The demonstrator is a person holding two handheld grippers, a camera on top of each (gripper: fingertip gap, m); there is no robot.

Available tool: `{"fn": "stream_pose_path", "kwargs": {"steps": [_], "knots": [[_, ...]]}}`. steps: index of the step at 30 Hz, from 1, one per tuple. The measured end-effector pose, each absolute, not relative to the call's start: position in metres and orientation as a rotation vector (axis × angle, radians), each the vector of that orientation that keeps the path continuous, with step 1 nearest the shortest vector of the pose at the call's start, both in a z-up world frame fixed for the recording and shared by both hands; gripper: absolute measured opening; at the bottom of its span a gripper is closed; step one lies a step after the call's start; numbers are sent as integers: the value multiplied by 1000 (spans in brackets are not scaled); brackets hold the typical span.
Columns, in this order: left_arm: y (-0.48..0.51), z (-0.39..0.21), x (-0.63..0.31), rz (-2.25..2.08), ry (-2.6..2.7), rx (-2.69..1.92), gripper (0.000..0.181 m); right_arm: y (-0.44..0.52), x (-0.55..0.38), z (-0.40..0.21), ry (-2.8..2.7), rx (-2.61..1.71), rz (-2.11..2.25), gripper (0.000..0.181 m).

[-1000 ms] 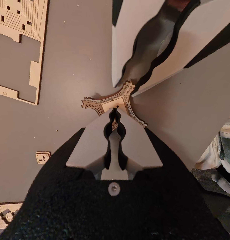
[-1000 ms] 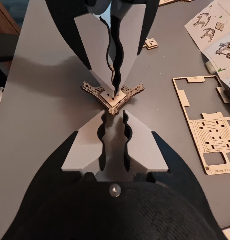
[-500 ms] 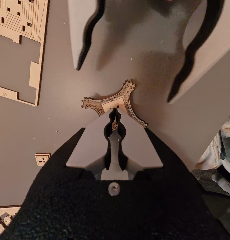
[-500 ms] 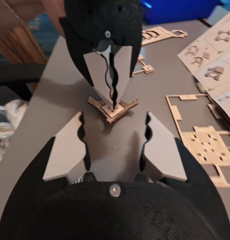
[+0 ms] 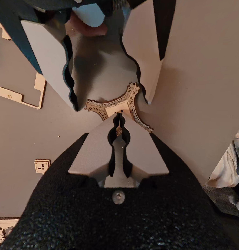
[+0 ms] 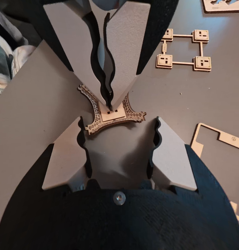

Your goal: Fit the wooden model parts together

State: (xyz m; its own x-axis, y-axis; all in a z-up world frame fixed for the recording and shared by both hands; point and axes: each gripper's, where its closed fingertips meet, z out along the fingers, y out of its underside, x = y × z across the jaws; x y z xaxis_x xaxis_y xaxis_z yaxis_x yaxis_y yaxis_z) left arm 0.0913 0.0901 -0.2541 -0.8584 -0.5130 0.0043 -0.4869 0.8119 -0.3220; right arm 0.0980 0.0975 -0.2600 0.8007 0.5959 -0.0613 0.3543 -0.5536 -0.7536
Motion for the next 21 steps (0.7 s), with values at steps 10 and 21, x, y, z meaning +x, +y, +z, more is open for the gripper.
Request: {"fn": "stream_pose_path", "kwargs": {"steps": [10, 21], "knots": [[90, -254, 91, -502, 2867, -813, 0, 96, 89, -261, -939, -2125, 405, 87], [89, -254, 91, -540, 2845, -848, 0, 96, 88, -259, -953, -2103, 378, 86]]}}
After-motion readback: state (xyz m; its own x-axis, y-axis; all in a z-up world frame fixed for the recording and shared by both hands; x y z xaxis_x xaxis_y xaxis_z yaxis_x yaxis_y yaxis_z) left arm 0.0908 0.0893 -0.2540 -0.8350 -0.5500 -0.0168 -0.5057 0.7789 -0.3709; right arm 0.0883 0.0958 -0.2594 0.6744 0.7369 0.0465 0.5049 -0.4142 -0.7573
